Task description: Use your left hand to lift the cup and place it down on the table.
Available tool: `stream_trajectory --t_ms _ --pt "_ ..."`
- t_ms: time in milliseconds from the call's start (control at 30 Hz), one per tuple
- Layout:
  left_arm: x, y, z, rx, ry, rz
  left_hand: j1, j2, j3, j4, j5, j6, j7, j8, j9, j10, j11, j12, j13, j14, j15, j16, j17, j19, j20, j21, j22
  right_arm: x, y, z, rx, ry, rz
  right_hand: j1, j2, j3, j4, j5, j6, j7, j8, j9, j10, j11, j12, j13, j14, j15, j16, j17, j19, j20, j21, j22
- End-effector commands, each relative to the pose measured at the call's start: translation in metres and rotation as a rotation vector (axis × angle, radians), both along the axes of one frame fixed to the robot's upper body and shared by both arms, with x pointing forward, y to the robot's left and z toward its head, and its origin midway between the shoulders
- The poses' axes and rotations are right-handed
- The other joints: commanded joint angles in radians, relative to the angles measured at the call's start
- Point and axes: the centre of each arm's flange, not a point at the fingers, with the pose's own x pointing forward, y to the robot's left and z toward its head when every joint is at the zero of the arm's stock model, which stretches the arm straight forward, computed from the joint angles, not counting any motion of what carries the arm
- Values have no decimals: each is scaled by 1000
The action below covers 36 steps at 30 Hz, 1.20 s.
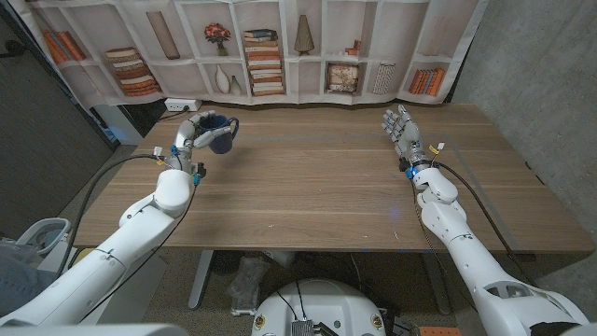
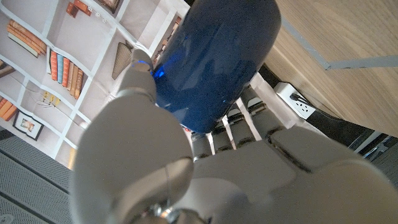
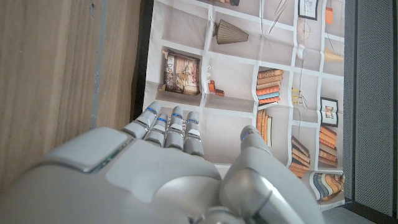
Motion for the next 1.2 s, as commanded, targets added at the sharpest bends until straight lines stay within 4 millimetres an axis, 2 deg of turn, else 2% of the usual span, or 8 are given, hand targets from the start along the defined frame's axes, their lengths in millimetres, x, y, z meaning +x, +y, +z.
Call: stream_trajectory --t_ms 33,500,1200 --pt "-1 17 -6 -30 1 12 98 130 76 70 7 6 -1 1 4 114 -104 1 3 16 -75 6 3 -1 -5 -6 5 0 6 0 -8 3 2 5 5 3 -5 -4 7 -3 -3 6 6 -1 -2 6 6 -2 -1 1 11 -28 -7 4" --pt "1 24 -6 -52 -1 2 99 133 79 70 7 15 0 2 4 117 -110 0 4 18 -77 5 3 -3 -6 -7 5 0 10 -1 -5 4 9 5 6 2 -6 -4 9 -3 -3 6 7 0 -2 6 6 -2 -1 2 12 -28 -10 4" --pt "16 27 -7 -52 34 26 99 133 82 69 7 20 -5 0 4 120 -111 -2 6 20 -78 5 3 -7 -7 -11 5 1 10 6 -19 2 16 5 6 2 -7 -4 8 -2 -3 6 7 1 -3 6 6 -2 -1 2 14 -28 -15 4"
